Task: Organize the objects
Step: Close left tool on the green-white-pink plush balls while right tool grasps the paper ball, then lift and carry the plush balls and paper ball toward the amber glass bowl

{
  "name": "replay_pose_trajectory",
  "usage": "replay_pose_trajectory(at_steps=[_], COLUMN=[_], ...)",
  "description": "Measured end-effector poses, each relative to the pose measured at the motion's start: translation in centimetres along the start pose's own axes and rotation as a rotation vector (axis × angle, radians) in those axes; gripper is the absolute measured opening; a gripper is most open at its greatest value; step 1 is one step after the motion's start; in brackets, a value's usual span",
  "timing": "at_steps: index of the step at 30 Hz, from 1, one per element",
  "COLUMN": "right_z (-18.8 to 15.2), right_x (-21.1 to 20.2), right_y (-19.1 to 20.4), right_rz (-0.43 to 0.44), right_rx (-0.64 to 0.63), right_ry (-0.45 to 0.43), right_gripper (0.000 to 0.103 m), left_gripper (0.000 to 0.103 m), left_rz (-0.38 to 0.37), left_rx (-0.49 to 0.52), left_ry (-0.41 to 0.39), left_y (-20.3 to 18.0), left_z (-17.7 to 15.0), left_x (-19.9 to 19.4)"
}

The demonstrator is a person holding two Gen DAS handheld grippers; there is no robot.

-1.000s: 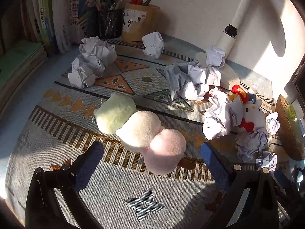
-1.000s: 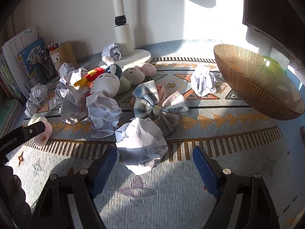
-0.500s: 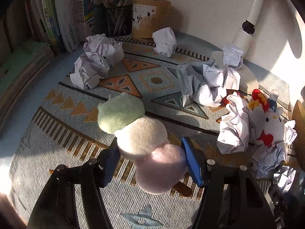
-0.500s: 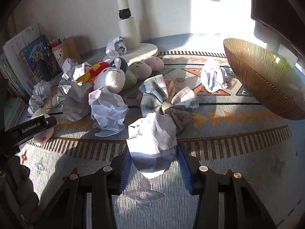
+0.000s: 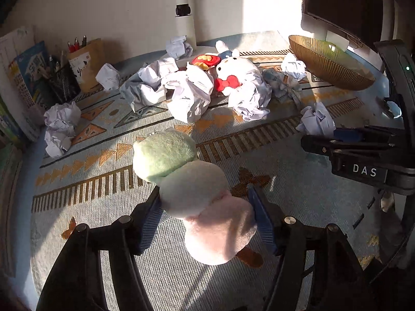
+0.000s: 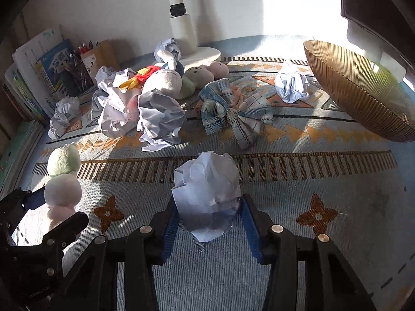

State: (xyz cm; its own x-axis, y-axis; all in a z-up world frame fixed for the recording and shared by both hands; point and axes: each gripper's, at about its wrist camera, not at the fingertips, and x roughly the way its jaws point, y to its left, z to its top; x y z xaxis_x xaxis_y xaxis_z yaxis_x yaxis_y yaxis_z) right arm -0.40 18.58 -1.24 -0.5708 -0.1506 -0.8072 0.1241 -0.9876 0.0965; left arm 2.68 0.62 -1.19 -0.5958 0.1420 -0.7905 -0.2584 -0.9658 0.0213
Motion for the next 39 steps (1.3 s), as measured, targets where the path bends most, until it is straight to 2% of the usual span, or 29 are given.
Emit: replay_pose_trajectory(at_steps=[1, 3, 4, 5, 7, 9, 11, 13, 15, 16, 17, 19, 22, 25, 27, 30, 31, 32, 39], right_z=[0.0, -0.1, -0.1, -0.1, -0.2, -0.2, -0.3, -0.3, -0.2, -0.2, -0.3, -0.4, -0.5, -0.4, -0.5, -0.7, -0.7, -0.7, -0.7], right_x=[0.0, 0.0, -0.2, -0.4, -0.7, -0.8, -0.7, -0.7, -0.6, -0.6, -0.7, -1.0, -1.9, -1.8, -0.9, -0.4, -0.5, -0.7, -1.1], right_y=[-0.1, -0.2, -0.3, -0.4, -0.3, -0.2, -0.1, -0.1, -0.1, -0.1, 0.0, 0.1, 0.0, -0.2, -0.6, -1.4, -1.6, -1.6, -1.2], right_rz=[0.005, 0.031, 0.042, 0.054, 0.069, 0.069, 0.061, 0.052, 0.035, 0.032, 0.033, 0.028, 0.012, 0.008, 0.034, 0.101, 0.109, 0.112, 0.099], right_rx=[-0.008, -0.016, -0.012, -0.013, -0.022, -0.023, -0.024, -0.024, -0.025, -0.026, -0.029, -0.043, -0.059, -0.062, -0.046, 0.001, 0.005, 0.003, -0.001], right_ry=[0.001, 0.005, -0.002, -0.009, -0.023, -0.026, -0.022, -0.025, -0.027, -0.028, -0.031, -0.036, -0.067, -0.058, -0.014, 0.022, 0.019, 0.016, 0.011], right_gripper=[0.047, 0.059, 0.069, 0.072, 0.076, 0.079, 0.079, 0.079, 0.079, 0.077, 0.065, 0.049, 0.049, 0.049, 0.051, 0.064, 0.067, 0.067, 0.067], left_gripper=[0.069, 0.071, 0.08, 0.092, 0.098, 0.1, 0.1, 0.097, 0.074, 0.059, 0.052, 0.051, 0.051, 0.051, 0.053, 0.062, 0.074, 0.077, 0.084], left_rz=[-0.019, -0.098, -0.15, -0.198, -0.26, -0.212, -0.077, 0.013, 0.127, 0.159, 0.133, 0.098, 0.021, -0.018, -0.022, -0.008, -0.009, -0.008, -0.018], left_rx=[-0.029, -0.12, -0.189, -0.263, -0.396, -0.455, -0.461, -0.443, -0.381, -0.345, -0.325, -0.272, -0.103, -0.016, -0.022, -0.054, -0.071, -0.081, -0.233], left_ry=[0.011, 0.023, 0.022, 0.024, 0.001, -0.011, -0.003, 0.028, 0.027, 0.024, 0.016, -0.002, -0.066, -0.021, 0.006, 0.027, 0.039, 0.032, 0.03], left_y=[0.3, 1.3, 2.2, 2.9, 4.3, 4.3, 3.4, 2.5, 1.1, 0.5, 0.2, -0.3, -1.4, -2.1, -2.0, -1.6, -1.4, -1.3, -0.8], left_z=[-0.1, -0.2, -0.4, -0.6, -1.3, -1.6, -1.4, -1.0, -0.7, -0.6, -0.6, -0.6, -0.5, -0.4, -0.3, -0.3, -0.6, -0.9, -2.0], left_x=[0.3, 0.3, 0.2, 0.3, 0.2, -0.3, -0.4, 0.4, 0.6, 0.5, 0.4, 0.0, -1.2, -0.2, 0.4, 0.5, 0.6, 0.4, -0.6])
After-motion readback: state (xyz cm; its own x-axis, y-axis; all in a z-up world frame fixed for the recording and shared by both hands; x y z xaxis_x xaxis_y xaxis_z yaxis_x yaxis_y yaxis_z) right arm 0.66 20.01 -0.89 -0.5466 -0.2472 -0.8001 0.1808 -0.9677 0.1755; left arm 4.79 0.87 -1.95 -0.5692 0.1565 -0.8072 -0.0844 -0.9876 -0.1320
